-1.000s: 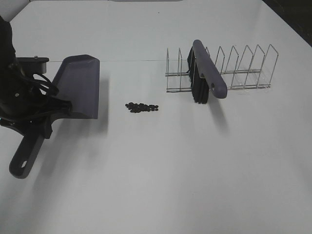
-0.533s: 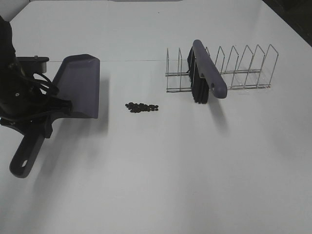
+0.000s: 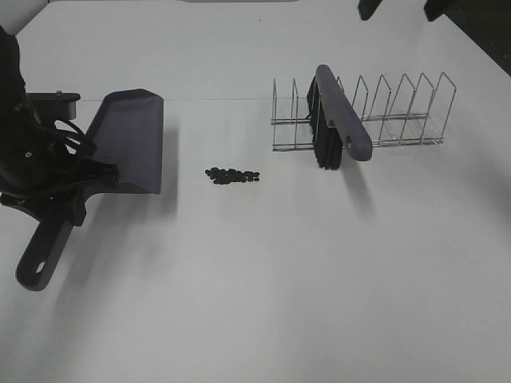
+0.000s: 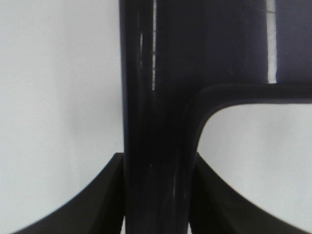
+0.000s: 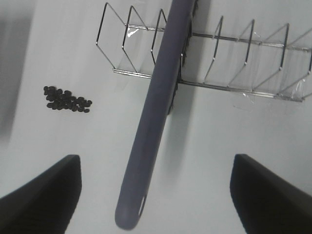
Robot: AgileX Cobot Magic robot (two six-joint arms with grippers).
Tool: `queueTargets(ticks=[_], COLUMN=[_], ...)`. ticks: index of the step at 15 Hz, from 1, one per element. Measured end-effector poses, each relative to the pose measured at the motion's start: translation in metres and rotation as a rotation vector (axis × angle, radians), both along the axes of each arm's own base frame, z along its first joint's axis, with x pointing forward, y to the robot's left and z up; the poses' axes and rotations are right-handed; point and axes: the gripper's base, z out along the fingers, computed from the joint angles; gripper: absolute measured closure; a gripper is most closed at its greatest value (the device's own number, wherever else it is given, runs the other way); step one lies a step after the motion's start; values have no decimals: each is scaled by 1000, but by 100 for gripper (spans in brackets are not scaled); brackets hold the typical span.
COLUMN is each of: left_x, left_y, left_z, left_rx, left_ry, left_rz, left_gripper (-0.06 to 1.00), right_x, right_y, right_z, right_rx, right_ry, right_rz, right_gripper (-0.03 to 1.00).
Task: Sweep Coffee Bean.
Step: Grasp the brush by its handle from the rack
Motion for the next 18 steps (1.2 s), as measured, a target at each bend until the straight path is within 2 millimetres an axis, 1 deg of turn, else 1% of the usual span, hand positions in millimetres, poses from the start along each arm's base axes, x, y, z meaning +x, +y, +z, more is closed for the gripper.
queueTargets(ticks=[1, 2, 3, 4, 6, 7, 8, 11, 12, 14, 18], left_x=[0, 0, 0, 0, 0, 0, 0, 0, 0, 0, 0], left_y=[0, 0, 0, 0, 0, 0, 0, 0, 0, 0, 0], left_z=[0, 0, 0, 0, 0, 0, 0, 0, 0, 0, 0], left_rx=[0, 0, 0, 0, -1, -1, -2, -3, -3, -3, -3], left_ry=[0, 0, 0, 0, -1, -1, 0, 0, 0, 0, 0], left_rz=[0, 0, 2, 3, 7, 9, 15, 22, 22, 22, 22], left_gripper=[61, 61, 61, 61, 61, 61, 61, 62, 62, 62, 62], right_x=[5, 15, 25, 35, 49, 56, 59, 64, 65, 69, 76], right_y=[8, 22, 31, 37, 41, 43, 45, 50, 50, 51, 50], right_z=[-4, -12, -19, -31, -58, -80, -95, -123, -126, -144, -149], right_rx=[-19, -43, -56, -64, -73, -84, -84, -58, -59, -79, -91], right_ry=[-2, -8, -14, -4, 35, 79, 112, 180, 186, 206, 147], right_rz=[3, 8, 3, 4, -19, -26, -29, -31, -31, -31, -30], right_gripper=[26, 26, 26, 27, 27, 27, 27, 28, 29, 33, 33])
